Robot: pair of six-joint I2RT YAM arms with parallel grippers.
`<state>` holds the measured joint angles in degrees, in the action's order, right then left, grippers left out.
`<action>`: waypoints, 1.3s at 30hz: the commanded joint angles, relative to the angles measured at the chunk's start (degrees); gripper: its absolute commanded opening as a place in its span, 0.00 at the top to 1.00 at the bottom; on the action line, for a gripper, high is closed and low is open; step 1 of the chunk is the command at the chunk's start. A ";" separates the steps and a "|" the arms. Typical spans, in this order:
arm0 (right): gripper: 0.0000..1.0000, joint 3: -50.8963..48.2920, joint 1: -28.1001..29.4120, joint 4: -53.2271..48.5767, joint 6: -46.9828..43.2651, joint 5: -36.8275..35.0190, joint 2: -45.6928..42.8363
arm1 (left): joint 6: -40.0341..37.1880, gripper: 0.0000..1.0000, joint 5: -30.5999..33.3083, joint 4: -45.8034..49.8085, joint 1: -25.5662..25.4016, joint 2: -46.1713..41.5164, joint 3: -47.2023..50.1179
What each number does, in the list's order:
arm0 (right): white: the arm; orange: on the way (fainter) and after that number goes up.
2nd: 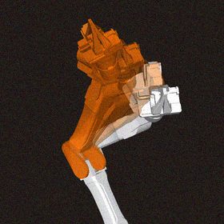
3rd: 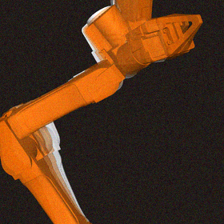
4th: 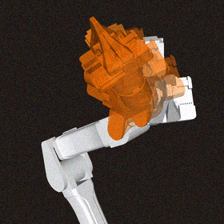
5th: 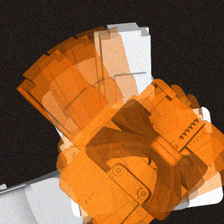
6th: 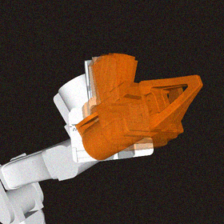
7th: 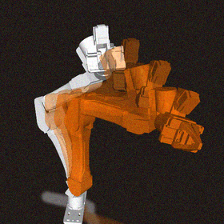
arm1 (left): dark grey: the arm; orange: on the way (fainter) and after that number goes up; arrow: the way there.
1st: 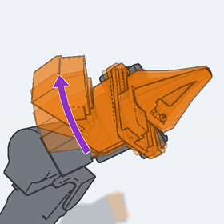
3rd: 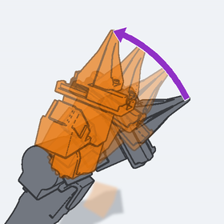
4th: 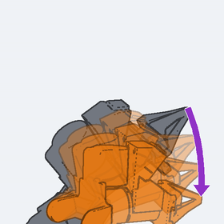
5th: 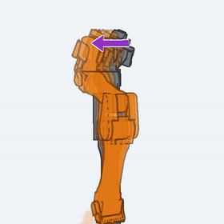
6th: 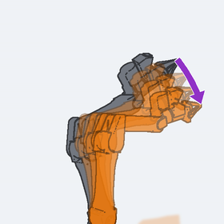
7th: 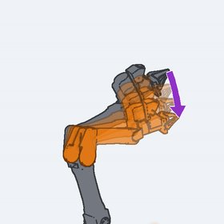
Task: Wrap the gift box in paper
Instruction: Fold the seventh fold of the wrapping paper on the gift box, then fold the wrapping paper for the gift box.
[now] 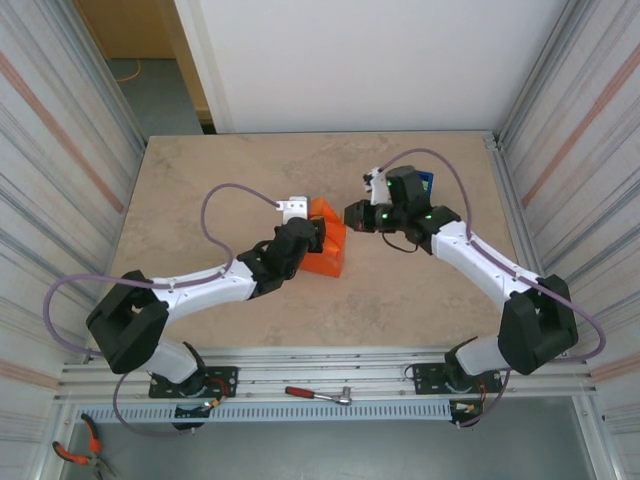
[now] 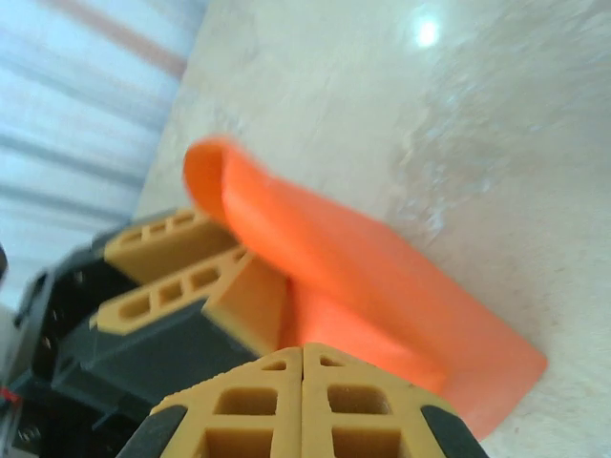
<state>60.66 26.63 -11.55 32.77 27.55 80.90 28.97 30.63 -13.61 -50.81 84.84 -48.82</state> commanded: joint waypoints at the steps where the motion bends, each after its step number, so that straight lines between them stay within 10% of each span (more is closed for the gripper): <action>1: 1.00 1.52 -4.08 1.05 4.85 1.18 1.32 | 0.48 0.58 -1.12 8.86 -0.62 2.97 2.59; 17: 1.00 15.10 -1.14 1.31 10.58 6.60 21.25 | 0.31 0.59 -0.84 9.87 -0.76 3.54 1.88; 39: 1.00 4.70 3.08 2.44 12.71 7.69 11.47 | 2.49 0.60 0.37 11.63 -0.73 3.40 1.97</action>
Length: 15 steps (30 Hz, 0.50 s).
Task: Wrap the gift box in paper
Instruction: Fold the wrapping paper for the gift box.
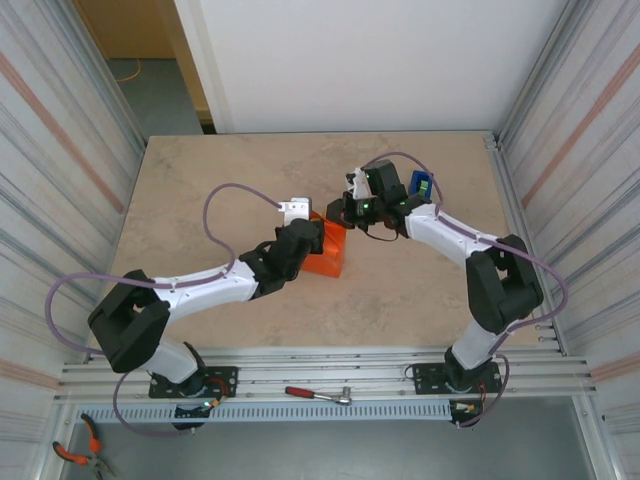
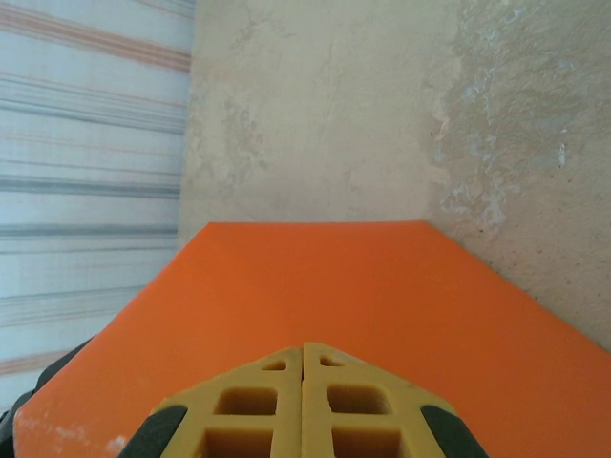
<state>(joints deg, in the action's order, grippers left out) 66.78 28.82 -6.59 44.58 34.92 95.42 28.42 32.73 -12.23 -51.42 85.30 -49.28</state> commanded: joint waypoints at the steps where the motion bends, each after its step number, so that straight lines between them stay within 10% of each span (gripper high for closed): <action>1: 1.00 -1.90 0.94 -2.76 0.94 0.00 -3.42 | 3.13 0.60 -1.64 10.21 -0.23 2.95 2.51; 15: 1.00 -11.76 3.48 0.39 0.73 -6.10 -5.84 | 4.48 0.58 -9.74 8.48 3.05 -2.51 3.37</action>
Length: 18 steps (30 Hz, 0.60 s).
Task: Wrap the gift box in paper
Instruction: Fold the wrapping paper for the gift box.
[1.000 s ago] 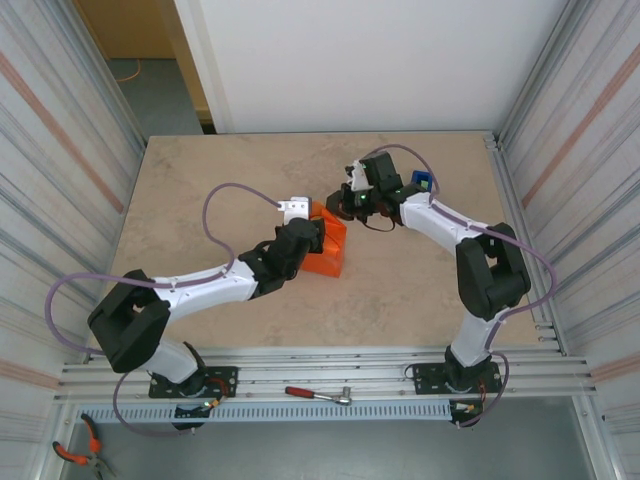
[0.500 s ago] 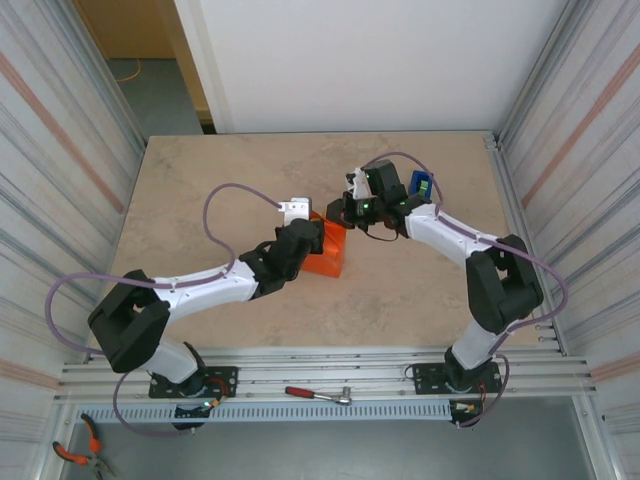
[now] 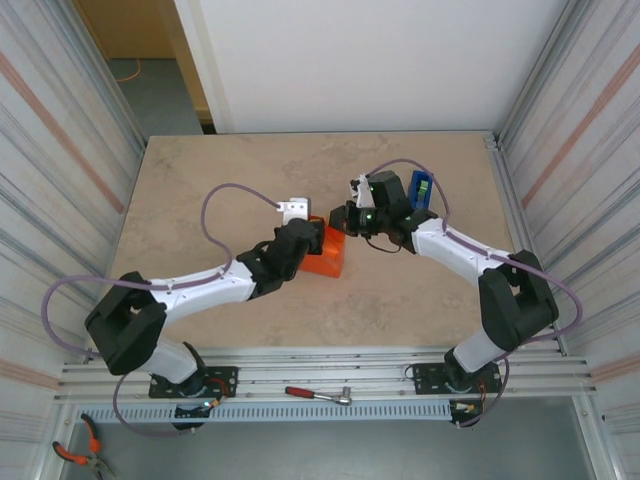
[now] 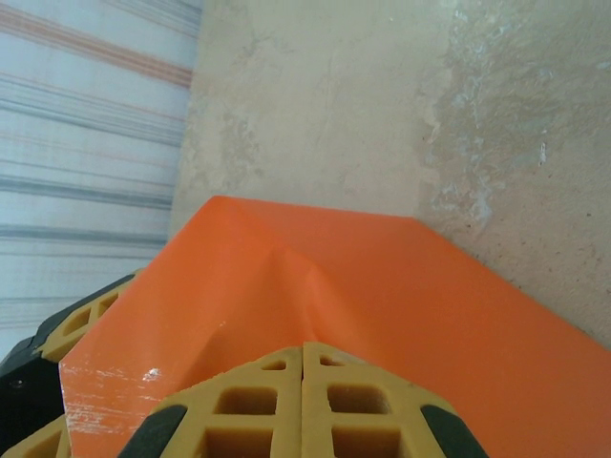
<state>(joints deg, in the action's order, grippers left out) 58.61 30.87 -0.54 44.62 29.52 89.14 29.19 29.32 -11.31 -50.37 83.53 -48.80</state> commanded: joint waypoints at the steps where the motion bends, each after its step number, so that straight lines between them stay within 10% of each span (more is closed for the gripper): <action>1: 1.00 -4.01 1.46 -5.53 0.64 -0.95 0.44 | 3.69 0.57 -8.49 6.96 2.92 -2.13 3.09; 18: 1.00 -6.46 1.41 -4.30 0.29 -2.29 0.74 | 5.71 0.51 -39.07 8.48 20.90 -14.62 -5.27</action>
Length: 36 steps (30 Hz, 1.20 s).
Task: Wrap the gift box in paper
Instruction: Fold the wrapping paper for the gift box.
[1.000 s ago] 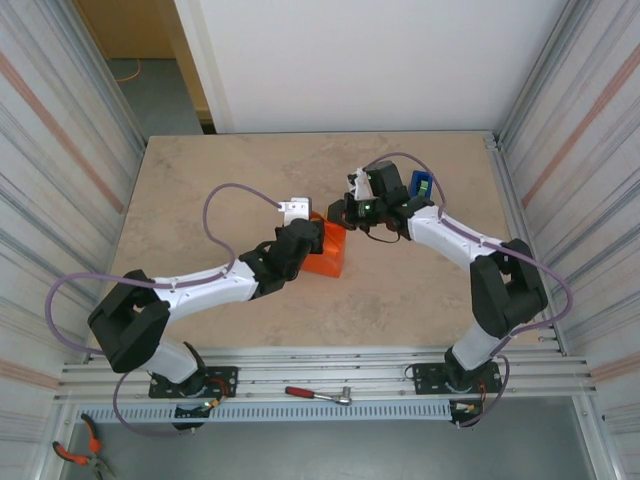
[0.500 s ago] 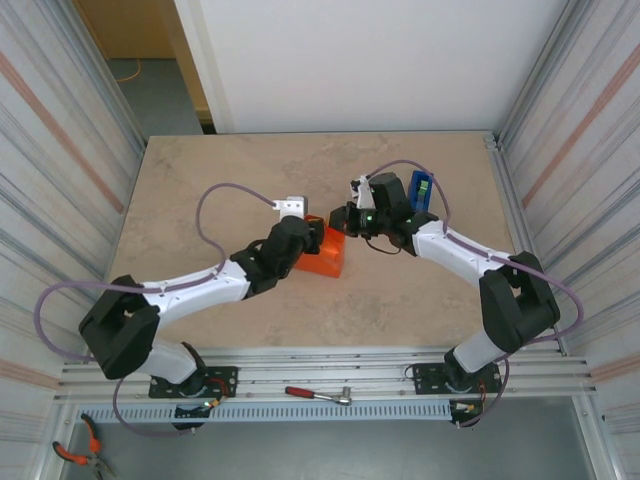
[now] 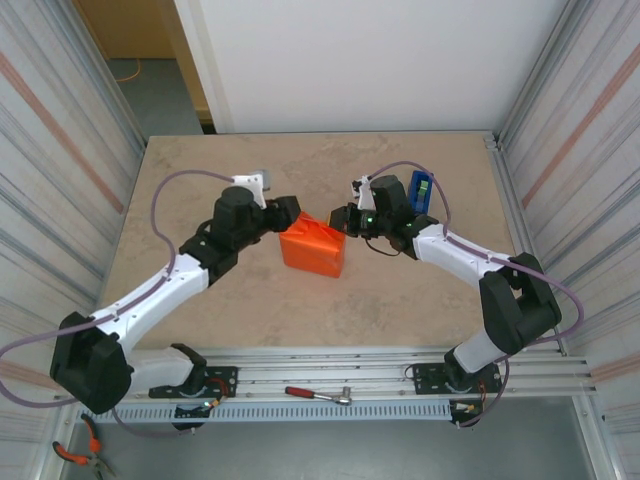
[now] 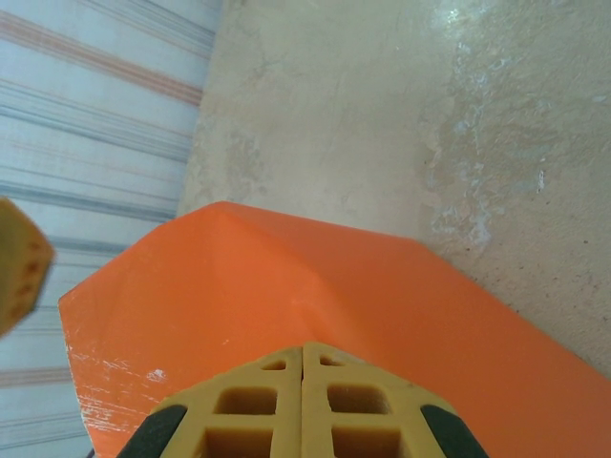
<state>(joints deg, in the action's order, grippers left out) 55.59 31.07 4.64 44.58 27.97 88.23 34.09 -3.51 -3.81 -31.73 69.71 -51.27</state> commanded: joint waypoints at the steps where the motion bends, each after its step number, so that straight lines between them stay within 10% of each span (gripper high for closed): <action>1: 1.00 -3.56 1.27 -9.48 0.31 -0.79 1.67 | 0.29 0.51 -6.82 1.41 3.12 -0.19 -3.56; 9: 1.00 -4.35 1.27 -9.37 -0.42 -1.02 1.25 | -7.95 0.59 -23.17 8.06 12.22 15.42 -16.98; 21: 1.00 -5.45 1.33 -9.90 -1.39 -2.03 0.81 | -27.25 0.79 -41.65 35.09 12.65 37.38 -43.23; 36: 1.00 -5.45 1.38 -10.28 -1.60 -2.29 0.70 | -38.62 0.90 -49.49 48.68 10.46 38.99 -45.81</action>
<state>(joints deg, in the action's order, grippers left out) 53.87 31.24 6.48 44.36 26.74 87.22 -0.01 -49.08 39.83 -21.45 109.23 -94.94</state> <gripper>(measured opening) 0.061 0.105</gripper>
